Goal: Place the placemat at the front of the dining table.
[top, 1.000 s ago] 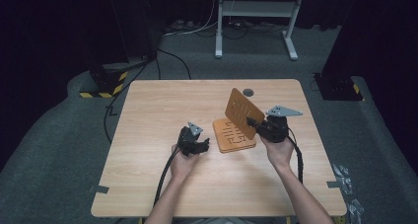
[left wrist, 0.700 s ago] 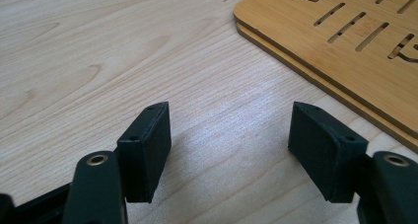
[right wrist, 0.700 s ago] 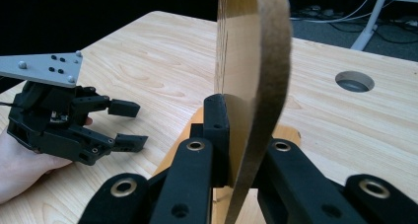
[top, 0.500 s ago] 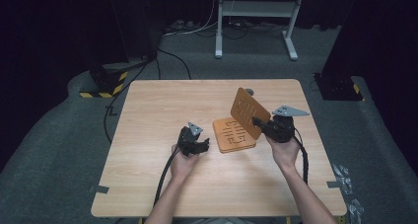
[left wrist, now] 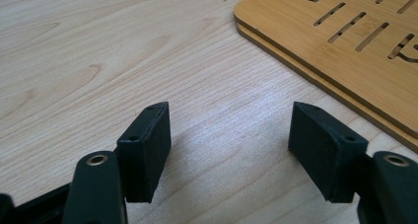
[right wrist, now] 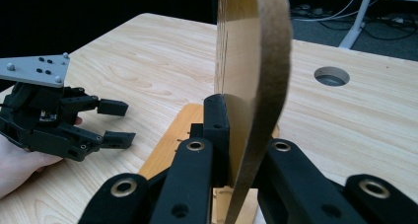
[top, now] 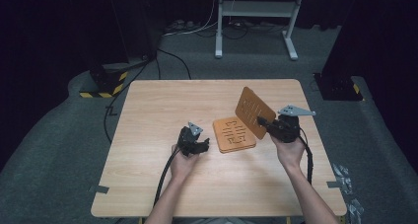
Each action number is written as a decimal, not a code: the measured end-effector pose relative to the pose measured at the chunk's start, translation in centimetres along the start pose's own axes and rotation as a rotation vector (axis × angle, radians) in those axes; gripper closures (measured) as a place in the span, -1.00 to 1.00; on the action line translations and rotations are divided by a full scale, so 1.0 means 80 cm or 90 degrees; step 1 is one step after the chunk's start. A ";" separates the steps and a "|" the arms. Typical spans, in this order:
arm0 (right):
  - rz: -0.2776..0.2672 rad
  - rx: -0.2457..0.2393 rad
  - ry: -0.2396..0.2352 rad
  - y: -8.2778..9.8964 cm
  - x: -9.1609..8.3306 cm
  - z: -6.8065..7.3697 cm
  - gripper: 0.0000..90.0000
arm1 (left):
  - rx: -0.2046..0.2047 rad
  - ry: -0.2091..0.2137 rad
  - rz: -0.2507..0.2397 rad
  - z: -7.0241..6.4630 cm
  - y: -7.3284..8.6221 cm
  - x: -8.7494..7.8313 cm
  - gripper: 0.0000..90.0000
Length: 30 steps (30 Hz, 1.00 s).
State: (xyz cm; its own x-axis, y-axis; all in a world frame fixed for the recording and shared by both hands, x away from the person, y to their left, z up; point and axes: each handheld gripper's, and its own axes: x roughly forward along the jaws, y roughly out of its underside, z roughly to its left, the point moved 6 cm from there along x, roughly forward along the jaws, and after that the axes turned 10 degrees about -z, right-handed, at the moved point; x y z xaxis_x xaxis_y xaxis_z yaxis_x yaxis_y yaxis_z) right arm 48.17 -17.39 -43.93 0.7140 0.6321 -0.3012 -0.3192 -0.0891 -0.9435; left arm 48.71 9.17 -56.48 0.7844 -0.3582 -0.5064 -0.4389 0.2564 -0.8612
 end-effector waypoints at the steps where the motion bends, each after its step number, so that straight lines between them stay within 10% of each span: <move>1: -0.001 0.000 0.002 0.000 -0.001 -0.002 0.92 | 0.000 0.001 0.000 0.000 0.000 0.000 -0.28; 30: -0.006 0.021 0.048 0.003 -0.034 -0.041 0.92 | 0.001 0.003 -0.001 0.000 0.000 0.000 -0.28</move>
State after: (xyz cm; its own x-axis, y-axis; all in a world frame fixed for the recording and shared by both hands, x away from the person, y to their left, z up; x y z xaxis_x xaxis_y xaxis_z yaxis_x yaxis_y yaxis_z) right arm 48.20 -21.63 -43.77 0.7621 0.5723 -0.3027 -0.3312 -0.0571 -0.9418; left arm 48.75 9.17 -56.47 0.7826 -0.3634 -0.5055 -0.4370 0.2577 -0.8618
